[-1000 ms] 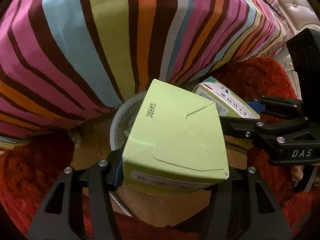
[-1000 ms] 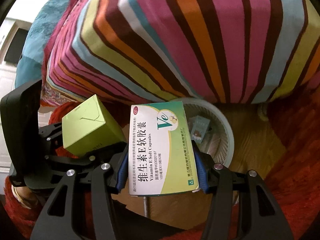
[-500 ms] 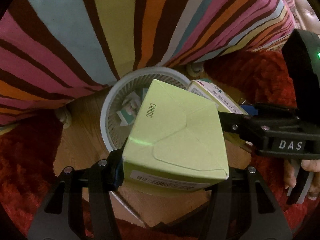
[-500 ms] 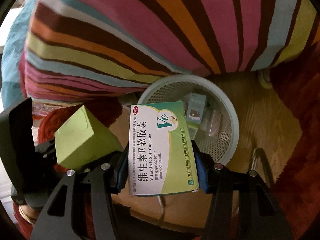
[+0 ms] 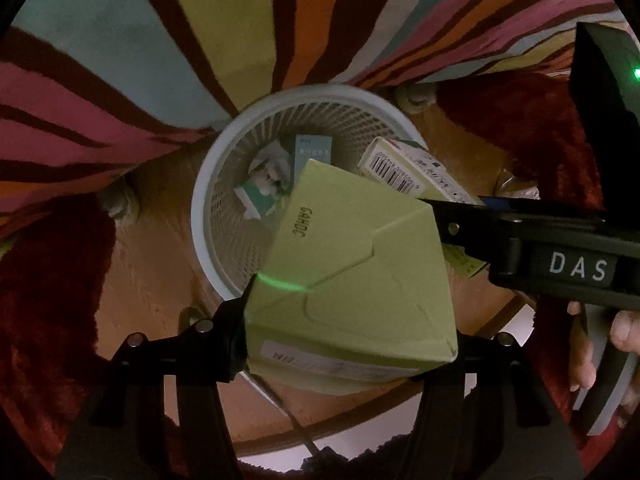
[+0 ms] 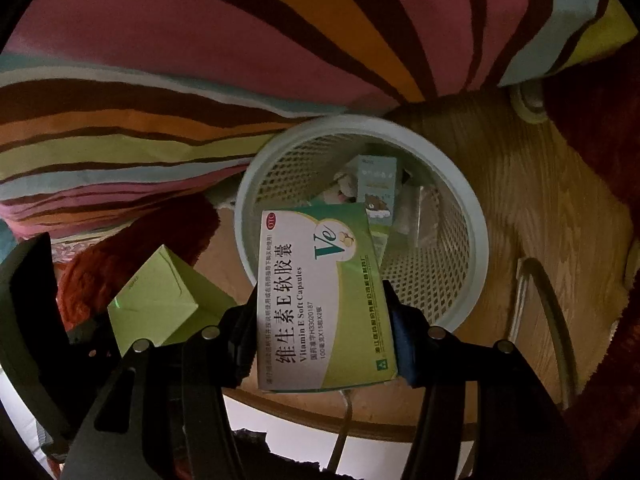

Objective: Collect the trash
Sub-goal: 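Carry the lime-green box and Vitamin E box with both tools over the wastebasket, then open the left tool and the right tool to drop both boxes into the wastebasket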

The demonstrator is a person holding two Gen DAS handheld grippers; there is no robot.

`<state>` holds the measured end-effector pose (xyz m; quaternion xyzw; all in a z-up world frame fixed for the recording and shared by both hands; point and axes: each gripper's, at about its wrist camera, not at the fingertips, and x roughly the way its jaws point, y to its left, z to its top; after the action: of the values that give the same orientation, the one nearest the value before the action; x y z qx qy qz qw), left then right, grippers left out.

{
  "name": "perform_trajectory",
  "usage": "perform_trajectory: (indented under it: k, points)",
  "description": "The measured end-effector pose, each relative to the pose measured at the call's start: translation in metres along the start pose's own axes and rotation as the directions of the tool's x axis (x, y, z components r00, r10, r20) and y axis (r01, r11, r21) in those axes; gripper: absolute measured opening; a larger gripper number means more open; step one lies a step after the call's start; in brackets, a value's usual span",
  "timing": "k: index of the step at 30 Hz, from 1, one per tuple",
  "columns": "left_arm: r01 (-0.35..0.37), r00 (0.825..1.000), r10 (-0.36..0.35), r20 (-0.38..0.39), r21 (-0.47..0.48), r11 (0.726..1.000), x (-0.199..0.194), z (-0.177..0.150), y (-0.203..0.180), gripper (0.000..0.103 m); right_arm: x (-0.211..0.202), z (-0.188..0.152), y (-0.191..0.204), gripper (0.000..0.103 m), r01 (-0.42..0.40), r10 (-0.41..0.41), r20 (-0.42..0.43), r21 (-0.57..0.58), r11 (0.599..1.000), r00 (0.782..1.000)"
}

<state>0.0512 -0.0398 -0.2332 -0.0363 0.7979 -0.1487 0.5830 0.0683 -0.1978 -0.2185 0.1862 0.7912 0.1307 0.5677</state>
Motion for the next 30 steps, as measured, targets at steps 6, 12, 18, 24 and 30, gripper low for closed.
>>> perform_trajectory:
  k: [6,12,18,24,30]
  points:
    - [-0.002,1.0,0.001,-0.015,-0.06,0.998,0.005,0.005,0.01,0.084,0.006,0.003,-0.007,0.074,0.039,-0.038,-0.018,0.051,0.998,0.999]
    - [0.002,0.997,-0.007,-0.074,-0.064,0.998,0.019,0.007,0.009,0.084,0.014,0.007,-0.018,0.093,0.046,-0.042,-0.047,0.107,0.993,0.998]
    - [0.002,0.998,-0.006,-0.065,-0.057,0.998,0.015,0.004,0.009,0.084,0.021,0.008,-0.014,0.093,0.081,-0.074,-0.083,0.086,0.993,0.994]
    - [0.002,1.0,-0.002,0.003,-0.096,0.995,0.001,0.001,0.014,0.083,0.015,0.006,-0.007,0.093,0.108,-0.106,-0.054,0.044,0.993,0.993]
    - [-0.015,0.997,0.023,0.073,-0.115,0.993,-0.017,-0.004,0.015,0.084,0.003,0.003,0.002,0.093,0.119,-0.119,0.003,0.01,0.993,0.993]
